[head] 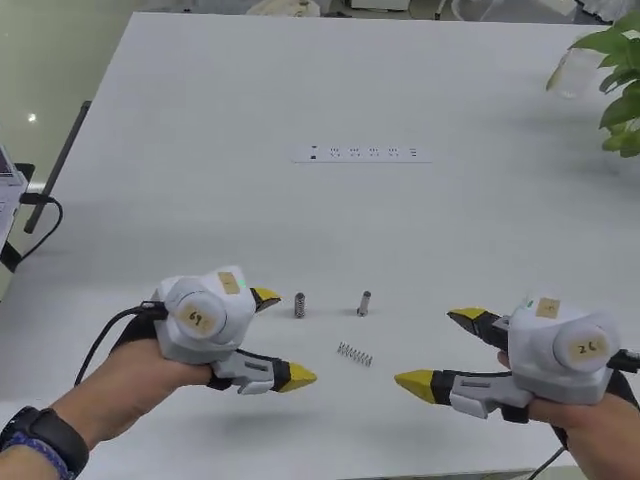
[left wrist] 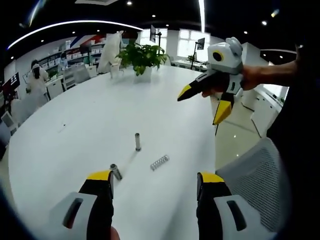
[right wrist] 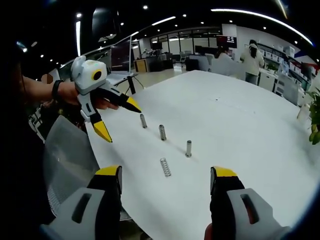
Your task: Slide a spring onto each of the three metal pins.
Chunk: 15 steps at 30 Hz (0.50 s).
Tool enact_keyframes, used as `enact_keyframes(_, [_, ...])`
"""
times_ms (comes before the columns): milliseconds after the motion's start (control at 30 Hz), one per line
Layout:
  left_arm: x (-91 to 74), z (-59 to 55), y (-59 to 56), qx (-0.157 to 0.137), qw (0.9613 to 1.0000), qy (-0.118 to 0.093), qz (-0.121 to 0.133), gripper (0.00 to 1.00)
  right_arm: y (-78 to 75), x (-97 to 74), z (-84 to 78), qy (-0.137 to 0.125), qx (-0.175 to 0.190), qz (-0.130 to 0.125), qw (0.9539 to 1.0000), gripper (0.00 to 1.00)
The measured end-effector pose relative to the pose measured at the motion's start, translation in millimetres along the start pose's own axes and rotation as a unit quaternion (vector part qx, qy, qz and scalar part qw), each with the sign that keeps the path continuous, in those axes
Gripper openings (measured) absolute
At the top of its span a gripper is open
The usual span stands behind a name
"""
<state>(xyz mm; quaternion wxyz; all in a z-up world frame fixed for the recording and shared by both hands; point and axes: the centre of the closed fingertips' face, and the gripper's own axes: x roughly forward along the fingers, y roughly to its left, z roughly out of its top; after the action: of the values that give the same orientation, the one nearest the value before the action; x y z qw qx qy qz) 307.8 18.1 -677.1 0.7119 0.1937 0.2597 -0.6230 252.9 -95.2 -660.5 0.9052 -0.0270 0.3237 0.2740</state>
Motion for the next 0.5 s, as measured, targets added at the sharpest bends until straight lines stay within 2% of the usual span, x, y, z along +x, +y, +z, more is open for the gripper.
enact_keyframes(333, [34.3, 10.6, -6.2, 0.017, 0.9993, 0.002, -0.033, 0.61, -0.3, -2.5, -3.4, 0.002, 0.006, -0.003, 1.0, 0.7])
enact_keyframes(500, [49.9, 9.3, -7.4, 0.02, 0.9988, 0.009, -0.043, 0.59, -2.4, -4.3, -3.3, 0.003, 0.008, -0.005, 1.0, 0.7])
